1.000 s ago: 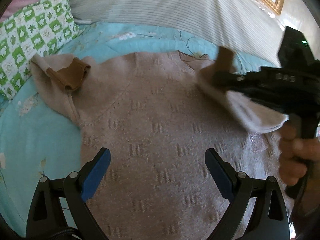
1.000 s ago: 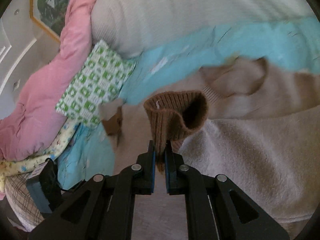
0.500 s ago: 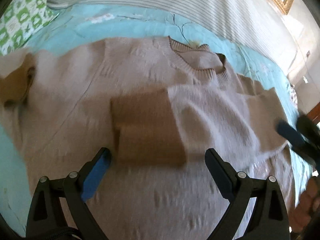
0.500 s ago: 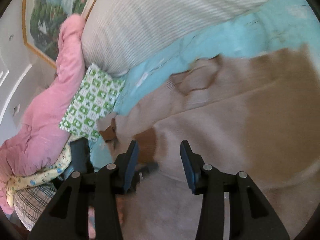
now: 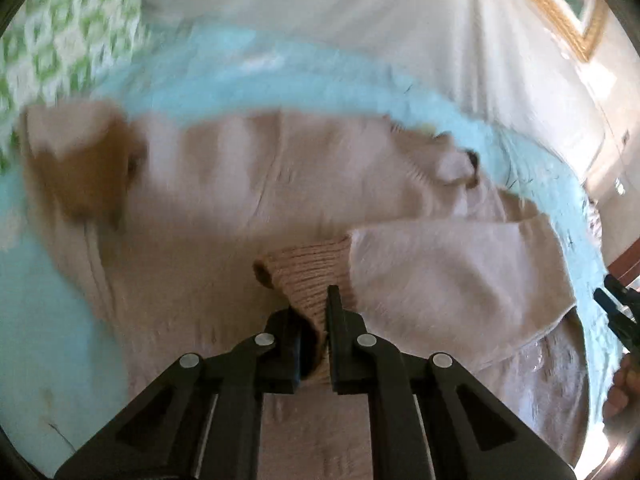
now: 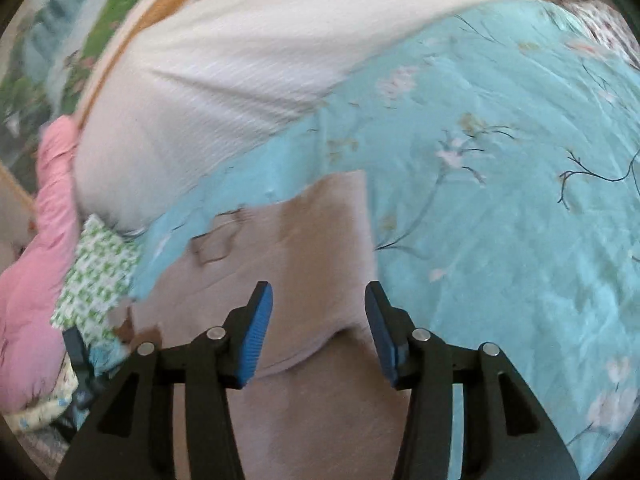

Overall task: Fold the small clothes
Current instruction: 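Fold the held sleeve across the sweater body with the right gripper, then grasp the other sleeve cuff with the left gripper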

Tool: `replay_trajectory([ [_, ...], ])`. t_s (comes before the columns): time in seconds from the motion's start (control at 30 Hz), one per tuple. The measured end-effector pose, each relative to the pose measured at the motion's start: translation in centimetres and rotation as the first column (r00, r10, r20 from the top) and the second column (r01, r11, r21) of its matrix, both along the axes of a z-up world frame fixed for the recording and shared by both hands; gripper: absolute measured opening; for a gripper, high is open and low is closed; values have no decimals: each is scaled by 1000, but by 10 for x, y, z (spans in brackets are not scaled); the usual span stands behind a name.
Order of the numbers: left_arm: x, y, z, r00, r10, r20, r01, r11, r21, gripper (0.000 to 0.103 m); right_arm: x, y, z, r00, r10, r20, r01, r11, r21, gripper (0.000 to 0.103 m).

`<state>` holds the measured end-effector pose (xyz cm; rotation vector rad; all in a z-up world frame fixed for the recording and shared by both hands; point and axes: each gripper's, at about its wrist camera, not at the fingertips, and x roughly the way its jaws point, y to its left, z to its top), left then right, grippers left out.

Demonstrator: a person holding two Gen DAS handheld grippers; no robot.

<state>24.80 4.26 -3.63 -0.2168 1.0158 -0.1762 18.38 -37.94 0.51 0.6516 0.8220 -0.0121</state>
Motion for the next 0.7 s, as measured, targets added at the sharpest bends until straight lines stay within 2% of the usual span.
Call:
replay_trajectory([
  [0.17,-11,18,3,997,70,42,-68,997,-34,8,45,0,-18,995,51,-80,-55,997,-55,51],
  [0.23,-12,23,4,995,85,42,-84,996,-21,6,60,1,-27,992,66,-109,-74,994,-77,55],
  [0.33,-17,34,12,989,123,84,-124,992,8,0,73,-3,-40,988,71,-139,-82,993,-80,60],
  [0.43,-16,39,14,995,86,50,-83,994,-66,3,76,-5,-47,986,65,-151,-76,994,-73,62],
  [0.47,-14,36,12,997,68,29,-66,995,-72,8,75,-7,-49,987,62,-152,-72,996,-61,62],
  [0.5,-12,33,10,999,50,7,-49,995,-88,28,74,-9,-49,987,57,-150,-66,996,-54,62],
  [0.53,-11,28,6,999,43,-16,-44,994,-96,59,73,-9,-49,988,53,-143,-61,997,-49,62],
  [0.6,-7,23,0,997,53,-49,-58,992,-112,83,66,-12,-46,991,49,-127,-56,997,-50,62],
  [0.67,-2,16,-5,997,49,-63,-56,992,-115,81,61,-16,-44,992,38,-119,-44,998,-52,63],
  [0.7,2,11,-7,997,46,-58,-52,994,-99,75,61,-16,-44,992,32,-120,-38,998,-52,63],
])
